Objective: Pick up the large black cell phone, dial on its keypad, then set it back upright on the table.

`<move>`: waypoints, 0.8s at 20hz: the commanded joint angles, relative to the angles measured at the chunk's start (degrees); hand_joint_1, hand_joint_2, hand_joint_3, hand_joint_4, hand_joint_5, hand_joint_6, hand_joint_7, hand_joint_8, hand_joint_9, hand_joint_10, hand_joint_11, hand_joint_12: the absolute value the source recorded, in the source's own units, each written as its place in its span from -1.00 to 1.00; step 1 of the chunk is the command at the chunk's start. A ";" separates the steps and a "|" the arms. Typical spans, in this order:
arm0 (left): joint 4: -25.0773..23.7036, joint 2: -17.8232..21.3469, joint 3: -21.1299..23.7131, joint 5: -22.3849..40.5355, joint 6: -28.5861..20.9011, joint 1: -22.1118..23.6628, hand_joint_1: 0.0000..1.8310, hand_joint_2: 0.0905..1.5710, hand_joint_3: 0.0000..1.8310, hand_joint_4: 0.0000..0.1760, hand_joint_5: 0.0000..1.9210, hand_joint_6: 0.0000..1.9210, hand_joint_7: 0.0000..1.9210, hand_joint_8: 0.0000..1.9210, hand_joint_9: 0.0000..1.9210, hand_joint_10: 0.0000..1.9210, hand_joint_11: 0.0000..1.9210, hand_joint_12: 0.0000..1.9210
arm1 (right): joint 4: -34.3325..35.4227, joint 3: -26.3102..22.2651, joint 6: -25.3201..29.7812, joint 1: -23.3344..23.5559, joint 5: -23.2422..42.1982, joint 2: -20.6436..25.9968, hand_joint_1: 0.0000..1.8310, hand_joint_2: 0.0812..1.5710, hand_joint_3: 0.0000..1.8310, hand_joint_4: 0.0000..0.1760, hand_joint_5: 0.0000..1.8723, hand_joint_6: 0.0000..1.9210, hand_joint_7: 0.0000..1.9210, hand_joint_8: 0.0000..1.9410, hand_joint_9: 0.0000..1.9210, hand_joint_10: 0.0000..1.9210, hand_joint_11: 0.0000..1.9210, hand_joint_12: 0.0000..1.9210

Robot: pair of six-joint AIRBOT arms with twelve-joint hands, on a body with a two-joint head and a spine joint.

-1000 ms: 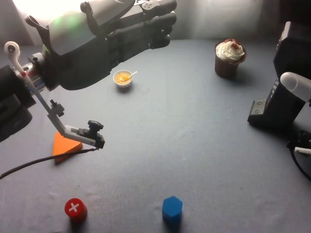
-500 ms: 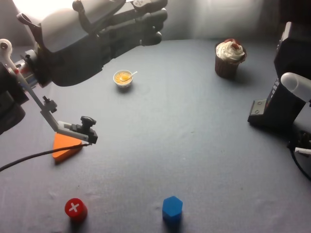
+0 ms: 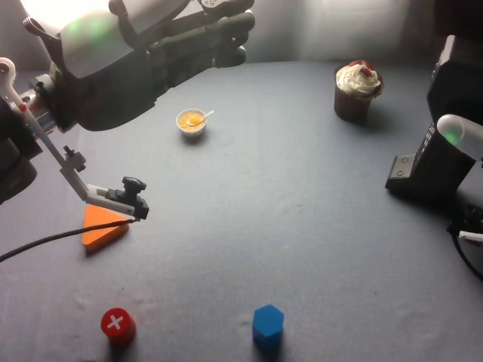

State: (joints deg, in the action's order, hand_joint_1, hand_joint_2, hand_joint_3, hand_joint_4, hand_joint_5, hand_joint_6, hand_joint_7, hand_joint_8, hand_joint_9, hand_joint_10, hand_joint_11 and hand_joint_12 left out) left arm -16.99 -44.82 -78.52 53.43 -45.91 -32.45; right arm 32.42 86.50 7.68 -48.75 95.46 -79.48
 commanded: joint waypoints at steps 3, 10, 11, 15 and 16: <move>2.19 0.04 0.10 6.78 -0.32 0.92 -1.00 0.55 -1.00 -0.65 -0.76 -1.00 -0.76 -1.00 -0.81 -1.00 -1.00 -0.42 | 0.14 0.24 0.24 -0.45 5.66 0.80 0.26 0.57 -1.00 -0.87 -0.26 0.46 -0.18 0.36 -0.18 -0.35 -0.36 0.27; 2.21 0.04 0.12 6.79 -0.36 0.92 -1.00 0.55 -1.00 -0.65 -0.79 -1.00 -0.77 -1.00 -0.82 -1.00 -1.00 -0.41 | 0.31 0.21 0.25 -0.67 5.66 0.85 0.19 0.48 -1.00 -1.00 -0.18 -0.98 -0.27 -1.00 -0.25 -0.88 -0.58 0.24; 2.21 0.04 0.12 6.79 -0.36 0.92 -1.00 0.55 -1.00 -0.67 -0.79 -1.00 -0.77 -1.00 -0.82 -1.00 -1.00 -0.41 | 0.31 0.21 0.25 -0.71 5.66 0.85 0.21 0.45 -1.00 -1.00 -0.16 -0.99 -0.27 -1.00 -0.25 -0.93 -0.61 0.24; 2.25 -0.03 0.12 6.79 -0.38 0.73 -1.00 0.55 -1.00 -0.61 -0.77 -1.00 -0.76 -1.00 -0.82 -1.00 -1.00 -0.39 | 0.32 0.22 0.25 -0.81 5.66 0.86 0.20 0.39 -1.00 -1.00 -0.26 -1.00 -0.37 -1.00 -0.33 -0.99 -0.69 0.21; 2.26 -0.07 0.12 6.80 -0.38 0.71 -1.00 0.55 -1.00 -0.64 -0.78 -1.00 -0.76 -0.99 -0.81 -0.99 -1.00 -0.38 | 0.32 0.21 0.25 -0.85 5.66 0.86 0.18 0.39 -1.00 -1.00 -0.30 -1.00 -0.40 -1.00 -0.37 -1.00 -0.72 0.19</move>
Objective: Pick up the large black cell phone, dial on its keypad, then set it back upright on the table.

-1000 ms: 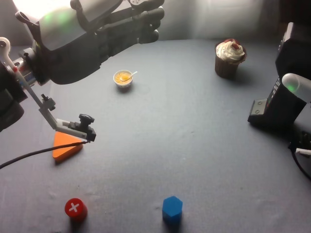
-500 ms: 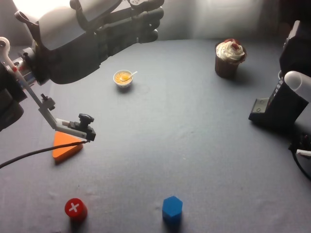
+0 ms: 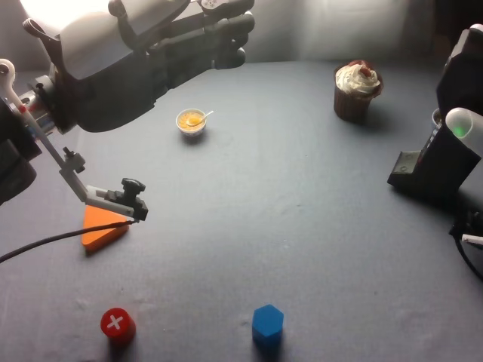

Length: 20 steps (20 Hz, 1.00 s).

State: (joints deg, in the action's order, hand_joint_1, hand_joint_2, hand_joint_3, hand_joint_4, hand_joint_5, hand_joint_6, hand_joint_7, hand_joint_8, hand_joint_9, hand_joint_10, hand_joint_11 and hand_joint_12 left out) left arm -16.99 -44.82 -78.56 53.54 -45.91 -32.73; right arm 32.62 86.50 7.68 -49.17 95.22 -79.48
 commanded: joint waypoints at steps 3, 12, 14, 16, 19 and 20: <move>2.26 -0.17 0.16 6.69 -0.38 0.91 -1.00 0.55 -1.00 -0.63 -0.78 -1.00 -0.75 -1.00 -0.80 -0.99 -1.00 -0.36 | 0.12 -0.03 0.25 -0.71 5.90 0.96 0.17 0.35 -1.00 -1.00 -0.32 -1.00 -0.42 -1.00 -0.41 -1.00 -0.75 0.17; 2.30 -0.62 -0.07 6.71 -0.40 0.35 -1.00 0.56 -1.00 -0.70 -0.79 -1.00 -0.74 -1.00 -0.78 -1.00 -1.00 -0.40 | 0.07 -0.46 0.33 -1.62 5.90 1.21 -0.04 0.30 -1.00 -1.00 -0.56 -1.00 -0.61 -1.00 -0.66 -1.00 -0.98 0.09; 2.30 -0.69 -0.22 6.71 -0.41 0.35 -1.00 0.56 -1.00 -0.69 -0.80 -1.00 -0.76 -1.00 -0.81 -1.00 -1.00 -0.46 | 0.07 -0.55 0.33 -1.68 5.90 1.22 -0.03 0.28 -1.00 -1.00 -0.57 -1.00 -0.62 -1.00 -0.67 -1.00 -1.00 0.08; 2.30 -0.74 -0.29 6.71 -0.41 0.31 -1.00 0.56 -1.00 -0.69 -0.80 -1.00 -0.76 -1.00 -0.81 -1.00 -1.00 -0.46 | 0.07 -0.55 0.33 -1.68 5.89 1.25 -0.05 0.25 -1.00 -1.00 -0.59 -1.00 -0.61 -1.00 -0.66 -1.00 -0.99 0.06; 2.31 -0.84 -0.35 6.72 -0.41 0.30 -1.00 0.56 -1.00 -0.71 -0.78 -1.00 -0.74 -1.00 -0.80 -1.00 -1.00 -0.47 | 0.07 -0.57 0.35 -1.79 5.89 1.30 -0.11 0.25 -1.00 -1.00 -0.63 -1.00 -0.68 -1.00 -0.72 -1.00 -1.00 -0.08; 2.32 -0.84 -0.35 6.72 -0.41 0.30 -1.00 0.57 -1.00 -0.76 -0.78 -1.00 -0.75 -1.00 -0.81 -1.00 -1.00 -0.48 | 0.07 -0.60 0.38 -1.85 5.89 1.31 -0.12 0.25 -1.00 -1.00 -0.63 -1.00 -0.69 -1.00 -0.73 -1.00 -1.00 -0.09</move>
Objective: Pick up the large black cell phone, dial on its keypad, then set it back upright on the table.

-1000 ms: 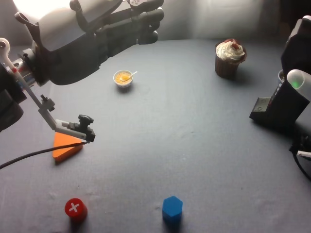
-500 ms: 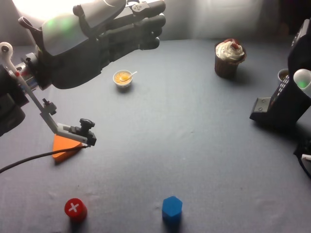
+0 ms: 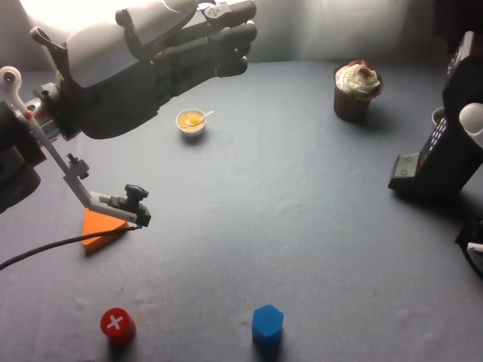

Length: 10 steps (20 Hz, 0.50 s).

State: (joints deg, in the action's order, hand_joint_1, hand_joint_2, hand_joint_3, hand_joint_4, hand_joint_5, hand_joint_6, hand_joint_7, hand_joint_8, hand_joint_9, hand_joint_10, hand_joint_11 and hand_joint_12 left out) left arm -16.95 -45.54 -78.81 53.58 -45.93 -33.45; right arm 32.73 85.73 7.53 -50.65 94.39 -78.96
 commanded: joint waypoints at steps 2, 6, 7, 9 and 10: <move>2.28 -0.12 -0.12 6.68 -0.39 1.01 -1.00 0.57 -1.00 -0.77 -0.78 -1.00 -0.74 -0.99 -0.80 -1.00 -1.00 -0.49 | -0.04 -0.01 0.54 -0.49 6.72 0.81 -0.19 0.26 -1.00 -1.00 -0.70 -1.00 -0.75 -1.00 -0.79 -1.00 -1.00 -0.17; 2.29 -0.21 -0.14 6.68 -0.40 0.91 -1.00 0.57 -1.00 -0.69 -0.78 -1.00 -0.73 -1.00 -0.79 -0.99 -1.00 -0.43 | -0.04 -0.08 0.56 -0.58 6.72 0.85 -0.27 0.22 -1.00 -1.00 -0.78 -1.00 -0.82 -1.00 -0.85 -1.00 -1.00 -0.33; 2.30 -0.23 -0.18 6.68 -0.41 0.90 -1.00 0.57 -1.00 -0.71 -0.78 -1.00 -0.74 -1.00 -0.79 -1.00 -1.00 -0.43 | -0.04 -0.08 0.56 -0.62 6.72 0.88 -0.29 0.20 -1.00 -0.98 -0.78 -1.00 -0.82 -1.00 -0.85 -1.00 -1.00 -0.36; 2.31 -0.25 -0.23 6.69 -0.43 0.90 -1.00 0.57 -1.00 -0.74 -0.81 -1.00 -0.74 -1.00 -0.80 -1.00 -1.00 -0.46 | -0.04 -0.09 0.61 -0.72 6.72 0.91 -0.27 0.16 -1.00 -0.93 -0.78 -1.00 -0.83 -1.00 -0.88 -1.00 -1.00 -0.41; 2.31 -0.25 -0.24 6.69 -0.44 0.90 -1.00 0.57 -1.00 -0.74 -0.81 -1.00 -0.75 -1.00 -0.80 -1.00 -1.00 -0.46 | -0.04 -0.22 0.62 -0.82 6.72 0.97 -0.29 0.16 -1.00 -0.78 -0.81 -1.00 -0.85 -1.00 -0.89 -1.00 -1.00 -0.44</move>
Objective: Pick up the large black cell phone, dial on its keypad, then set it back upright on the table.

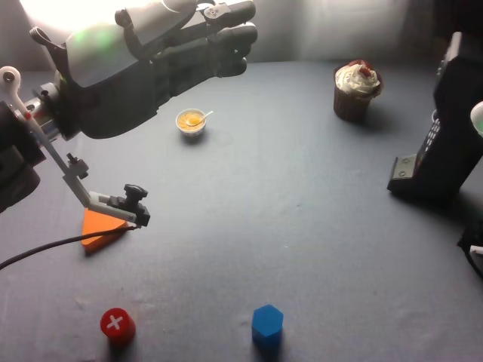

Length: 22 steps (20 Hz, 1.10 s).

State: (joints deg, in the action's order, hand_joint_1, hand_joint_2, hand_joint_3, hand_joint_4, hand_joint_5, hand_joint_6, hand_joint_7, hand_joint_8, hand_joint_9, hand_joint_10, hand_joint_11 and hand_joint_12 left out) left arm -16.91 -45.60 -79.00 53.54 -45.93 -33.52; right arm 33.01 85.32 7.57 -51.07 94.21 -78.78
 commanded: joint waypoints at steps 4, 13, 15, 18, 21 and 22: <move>2.27 -0.17 -0.05 6.74 -0.44 0.82 -1.00 0.57 -1.00 -0.80 -0.79 -1.00 -0.75 -1.00 -0.80 -1.00 -1.00 -0.43 | -1.43 -1.63 0.32 -2.50 6.90 1.84 -0.38 0.10 -1.00 -0.52 -0.93 -1.00 -0.94 -1.00 -0.97 -1.00 -1.00 -0.58; 2.28 -1.06 -0.04 6.73 -0.50 0.80 -1.00 0.57 -1.00 -0.72 -0.80 -1.00 -0.75 -1.00 -0.81 -1.00 -1.00 -0.44 | -2.17 -18.19 -3.44 -7.76 6.88 16.02 -0.96 -0.03 -1.00 -0.01 -1.00 -1.00 -1.00 -1.00 -1.00 -1.00 -1.00 -1.00; 2.30 -1.22 0.00 6.73 -0.51 0.80 -1.00 0.57 -1.00 -0.67 -0.79 -1.00 -0.75 -0.99 -0.81 -0.99 -1.00 -0.48 | -2.21 -24.93 -3.28 -10.40 6.87 22.07 -1.00 -0.07 -1.00 0.05 -1.00 -1.00 -1.00 -1.00 -1.00 -1.00 -1.00 -1.00; 2.32 -1.51 0.08 6.73 -0.51 0.79 -1.00 0.56 -1.00 -0.65 -0.78 -1.00 -0.75 -1.00 -0.81 -1.00 -1.00 -0.44 | -3.81 -34.58 1.08 -17.00 6.87 31.42 -1.00 -0.01 -1.00 -0.04 -1.00 -1.00 -1.00 -1.00 -1.00 -1.00 -1.00 -1.00; 2.60 -1.50 0.05 6.77 -0.46 0.61 -1.00 0.56 -1.00 -0.69 -0.77 -1.00 -0.74 -1.00 -0.80 -1.00 -1.00 -0.37 | -4.65 -40.95 2.59 -24.39 6.87 38.05 -1.00 0.01 -1.00 -0.06 -1.00 -1.00 -1.00 -1.00 -1.00 -1.00 -1.00 -1.00; 2.89 -1.48 0.07 6.80 -0.39 0.39 -1.00 0.56 -1.00 -0.68 -0.77 -1.00 -0.74 -1.00 -0.80 -1.00 -1.00 -0.35 | -4.65 -43.55 3.71 -27.78 6.87 40.83 -1.00 0.03 -0.99 -0.11 -1.00 -1.00 -1.00 -1.00 -1.00 -1.00 -1.00 -1.00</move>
State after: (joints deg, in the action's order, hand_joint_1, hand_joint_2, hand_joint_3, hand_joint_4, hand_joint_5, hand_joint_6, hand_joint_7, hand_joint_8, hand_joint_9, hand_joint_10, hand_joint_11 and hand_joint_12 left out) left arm -16.29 -47.05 -79.22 53.60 -45.91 -33.87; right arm 27.57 41.10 10.74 -79.83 93.97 -37.87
